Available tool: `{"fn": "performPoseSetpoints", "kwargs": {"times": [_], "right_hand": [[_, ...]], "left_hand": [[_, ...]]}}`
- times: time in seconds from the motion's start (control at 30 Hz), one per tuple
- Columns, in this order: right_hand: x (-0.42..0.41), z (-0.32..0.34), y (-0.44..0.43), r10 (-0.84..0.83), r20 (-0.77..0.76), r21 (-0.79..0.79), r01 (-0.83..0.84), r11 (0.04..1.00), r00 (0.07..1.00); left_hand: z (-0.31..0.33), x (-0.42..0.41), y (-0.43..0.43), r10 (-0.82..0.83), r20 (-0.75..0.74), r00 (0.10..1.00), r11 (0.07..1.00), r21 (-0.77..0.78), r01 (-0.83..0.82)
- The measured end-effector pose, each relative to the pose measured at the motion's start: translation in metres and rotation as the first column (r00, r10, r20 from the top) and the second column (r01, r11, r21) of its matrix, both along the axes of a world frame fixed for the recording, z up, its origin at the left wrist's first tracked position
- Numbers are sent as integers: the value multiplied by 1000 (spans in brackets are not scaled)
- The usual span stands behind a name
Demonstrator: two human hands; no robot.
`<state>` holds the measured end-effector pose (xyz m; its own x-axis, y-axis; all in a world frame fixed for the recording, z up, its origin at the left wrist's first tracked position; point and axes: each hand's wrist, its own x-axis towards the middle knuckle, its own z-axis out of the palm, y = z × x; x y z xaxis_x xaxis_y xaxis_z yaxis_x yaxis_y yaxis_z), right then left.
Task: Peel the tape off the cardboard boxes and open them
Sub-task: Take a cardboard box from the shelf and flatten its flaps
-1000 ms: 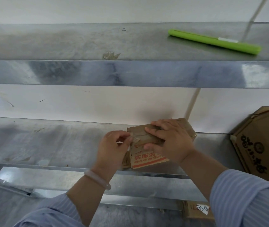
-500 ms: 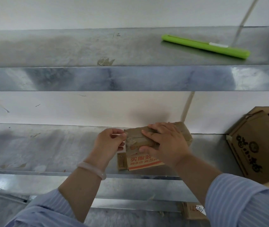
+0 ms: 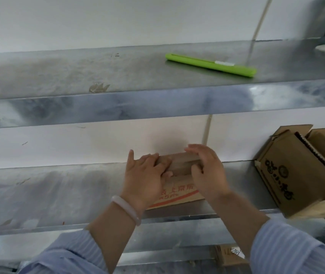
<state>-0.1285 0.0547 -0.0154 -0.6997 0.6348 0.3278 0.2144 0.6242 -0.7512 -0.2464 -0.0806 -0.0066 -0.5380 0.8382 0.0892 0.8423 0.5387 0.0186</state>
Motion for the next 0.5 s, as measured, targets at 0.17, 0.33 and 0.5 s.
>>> {"fn": "performPoseSetpoints", "kwargs": {"times": [0.17, 0.33, 0.5], "right_hand": [[40, -13, 13, 3, 113, -453, 49, 890, 994], [56, -25, 16, -119, 220, -438, 207, 875, 968], [58, -22, 22, -221, 217, -477, 301, 826, 951]], "left_hand": [[6, 8, 19, -133, 189, 973, 989, 86, 119], [-8, 17, 36, -73, 91, 993, 997, 41, 70], [-15, 21, 39, -55, 30, 998, 998, 27, 55]]}}
